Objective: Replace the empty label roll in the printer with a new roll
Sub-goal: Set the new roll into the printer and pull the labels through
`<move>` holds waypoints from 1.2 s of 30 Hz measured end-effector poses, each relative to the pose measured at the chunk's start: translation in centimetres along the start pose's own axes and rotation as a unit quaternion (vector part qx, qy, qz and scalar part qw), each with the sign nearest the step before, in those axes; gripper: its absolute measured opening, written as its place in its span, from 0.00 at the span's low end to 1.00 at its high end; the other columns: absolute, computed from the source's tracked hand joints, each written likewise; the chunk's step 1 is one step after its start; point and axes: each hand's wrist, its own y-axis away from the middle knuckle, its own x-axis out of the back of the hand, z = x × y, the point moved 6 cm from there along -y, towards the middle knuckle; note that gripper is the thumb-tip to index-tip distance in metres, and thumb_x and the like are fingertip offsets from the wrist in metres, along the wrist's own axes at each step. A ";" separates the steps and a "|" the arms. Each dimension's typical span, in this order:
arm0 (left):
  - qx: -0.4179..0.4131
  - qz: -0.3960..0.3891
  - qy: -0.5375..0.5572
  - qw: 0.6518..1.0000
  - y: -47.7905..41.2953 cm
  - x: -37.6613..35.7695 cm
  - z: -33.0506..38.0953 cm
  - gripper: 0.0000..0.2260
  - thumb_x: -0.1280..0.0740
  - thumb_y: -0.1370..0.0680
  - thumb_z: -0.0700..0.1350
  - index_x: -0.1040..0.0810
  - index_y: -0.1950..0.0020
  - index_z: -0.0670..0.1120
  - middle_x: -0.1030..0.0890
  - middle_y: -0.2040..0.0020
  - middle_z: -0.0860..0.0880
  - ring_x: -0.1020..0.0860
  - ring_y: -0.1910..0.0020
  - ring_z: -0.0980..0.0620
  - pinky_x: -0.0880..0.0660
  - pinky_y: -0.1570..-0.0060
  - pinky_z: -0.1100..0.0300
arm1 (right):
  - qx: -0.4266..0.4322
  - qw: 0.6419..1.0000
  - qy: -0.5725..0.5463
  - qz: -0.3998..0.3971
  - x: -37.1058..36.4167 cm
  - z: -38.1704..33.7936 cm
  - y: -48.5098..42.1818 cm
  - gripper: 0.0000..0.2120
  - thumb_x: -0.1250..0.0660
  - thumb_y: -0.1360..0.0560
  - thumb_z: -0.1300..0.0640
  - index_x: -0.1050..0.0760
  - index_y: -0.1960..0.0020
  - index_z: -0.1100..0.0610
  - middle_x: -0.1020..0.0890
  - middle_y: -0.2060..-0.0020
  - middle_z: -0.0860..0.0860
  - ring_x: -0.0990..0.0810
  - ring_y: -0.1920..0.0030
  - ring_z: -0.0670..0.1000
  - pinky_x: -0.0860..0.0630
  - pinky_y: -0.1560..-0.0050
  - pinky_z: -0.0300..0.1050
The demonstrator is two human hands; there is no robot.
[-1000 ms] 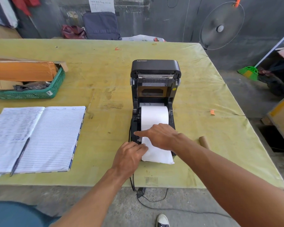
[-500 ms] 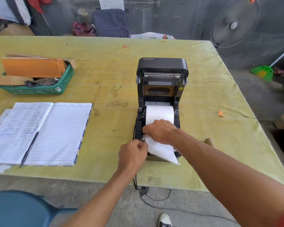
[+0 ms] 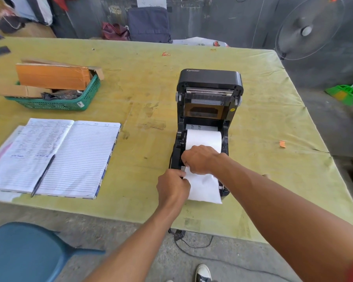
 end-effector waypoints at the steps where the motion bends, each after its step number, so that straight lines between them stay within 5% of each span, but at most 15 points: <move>1: -0.006 0.008 -0.001 1.000 0.1 -0.1 0.0 0.17 0.38 0.24 0.34 0.20 0.37 0.45 0.17 0.44 0.47 0.22 0.65 0.55 0.32 0.76 0.70 | -0.002 1.000 0.005 0.001 0.0 0.2 0.0 0.10 0.37 0.24 0.66 0.24 0.44 0.58 0.22 0.58 0.53 0.23 0.59 0.55 0.28 0.64 0.46; 5: -0.042 0.014 -0.039 0.998 0.1 -0.6 0.3 0.14 0.38 0.24 0.35 0.17 0.42 0.42 0.16 0.46 0.44 0.18 0.56 0.47 0.34 0.75 0.70 | -0.008 0.999 0.046 0.022 0.3 0.0 -0.2 0.05 0.37 0.24 0.65 0.30 0.52 0.56 0.30 0.67 0.50 0.30 0.68 0.50 0.32 0.66 0.45; 10: -0.126 0.024 -0.128 0.984 0.3 -1.0 1.4 0.14 0.42 0.25 0.32 0.17 0.52 0.42 0.24 0.64 0.50 0.27 0.62 0.49 0.33 0.64 0.59 | -0.007 0.996 0.078 0.037 0.8 -0.8 -0.7 0.08 0.33 0.24 0.62 0.33 0.53 0.55 0.31 0.65 0.51 0.27 0.60 0.55 0.29 0.59 0.49; 14: -0.141 0.027 -0.175 0.974 0.3 -1.2 1.1 0.14 0.41 0.25 0.35 0.18 0.46 0.39 0.24 0.62 0.47 0.32 0.63 0.50 0.37 0.65 0.60 | -0.018 0.995 0.085 0.040 1.0 -0.7 -0.9 0.09 0.32 0.25 0.63 0.32 0.54 0.56 0.31 0.66 0.51 0.27 0.60 0.55 0.29 0.59 0.50; 19: -0.152 -0.019 -0.226 0.962 0.2 -1.6 1.7 0.08 0.41 0.23 0.35 0.22 0.55 0.40 0.18 0.53 0.41 0.22 0.57 0.45 0.35 0.64 0.59 | -0.016 0.996 0.081 0.038 1.0 -0.6 -1.0 0.09 0.32 0.26 0.65 0.32 0.55 0.56 0.32 0.68 0.50 0.27 0.60 0.56 0.29 0.60 0.50; 22: -0.182 -0.040 -0.255 0.949 0.4 -2.1 2.2 0.11 0.42 0.22 0.32 0.21 0.50 0.40 0.19 0.50 0.41 0.22 0.53 0.45 0.34 0.63 0.59 | 0.008 0.995 0.091 0.035 0.7 -0.9 -0.9 0.07 0.34 0.24 0.64 0.32 0.54 0.56 0.33 0.68 0.50 0.26 0.61 0.56 0.29 0.61 0.50; 33: -0.171 -0.027 -0.333 0.927 1.1 -1.2 1.3 0.07 0.40 0.24 0.32 0.24 0.58 0.39 0.20 0.57 0.39 0.34 0.67 0.47 0.34 0.69 0.55 | 0.055 0.990 0.086 0.093 0.4 -0.9 -0.1 0.10 0.39 0.23 0.68 0.33 0.52 0.54 0.35 0.69 0.50 0.35 0.71 0.52 0.35 0.66 0.48; 36: -0.166 -0.012 -0.320 0.933 1.5 -1.2 0.7 0.06 0.39 0.24 0.33 0.23 0.58 0.39 0.20 0.57 0.39 0.33 0.67 0.46 0.34 0.70 0.55 | 0.047 0.991 0.048 0.119 0.5 -0.5 0.3 0.09 0.39 0.21 0.65 0.28 0.43 0.54 0.34 0.70 0.49 0.33 0.70 0.53 0.41 0.71 0.45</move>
